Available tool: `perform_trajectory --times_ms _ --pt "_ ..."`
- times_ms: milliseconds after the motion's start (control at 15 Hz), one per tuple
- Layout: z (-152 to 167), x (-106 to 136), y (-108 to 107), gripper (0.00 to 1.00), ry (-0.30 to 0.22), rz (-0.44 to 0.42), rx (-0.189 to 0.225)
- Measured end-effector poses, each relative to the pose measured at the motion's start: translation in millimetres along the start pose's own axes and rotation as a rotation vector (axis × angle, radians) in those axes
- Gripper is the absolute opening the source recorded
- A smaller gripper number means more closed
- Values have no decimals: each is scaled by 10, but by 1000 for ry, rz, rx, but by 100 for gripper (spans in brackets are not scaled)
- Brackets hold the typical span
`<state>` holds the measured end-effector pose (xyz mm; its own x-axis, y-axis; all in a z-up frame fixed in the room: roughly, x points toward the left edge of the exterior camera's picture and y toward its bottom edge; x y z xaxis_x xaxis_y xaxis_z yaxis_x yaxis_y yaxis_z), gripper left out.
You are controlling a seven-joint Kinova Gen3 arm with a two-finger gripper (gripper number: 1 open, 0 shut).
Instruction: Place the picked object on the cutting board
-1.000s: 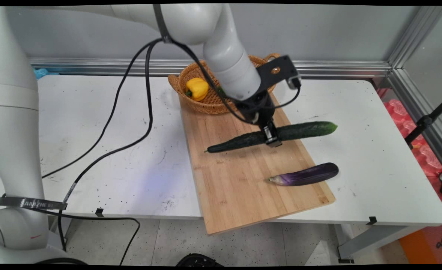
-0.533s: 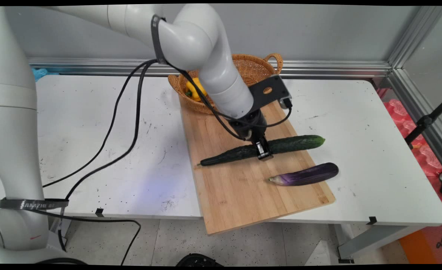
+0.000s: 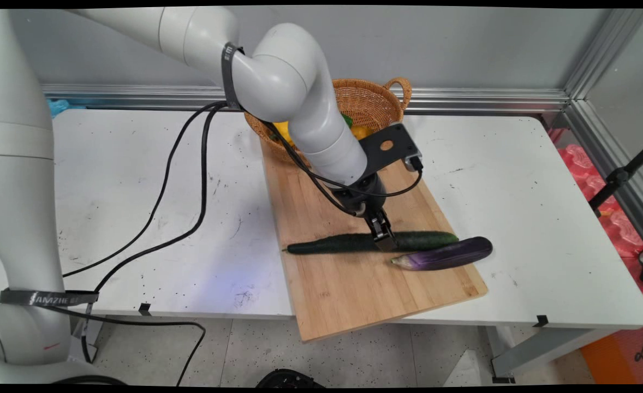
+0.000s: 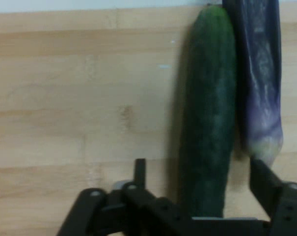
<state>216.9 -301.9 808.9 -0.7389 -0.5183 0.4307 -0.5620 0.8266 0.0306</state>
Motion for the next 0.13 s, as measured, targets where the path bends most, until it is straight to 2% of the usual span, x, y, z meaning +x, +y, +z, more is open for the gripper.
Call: perform_trajectory --times_ms 133 --pt "11 -2 12 100 4 -7 -2"
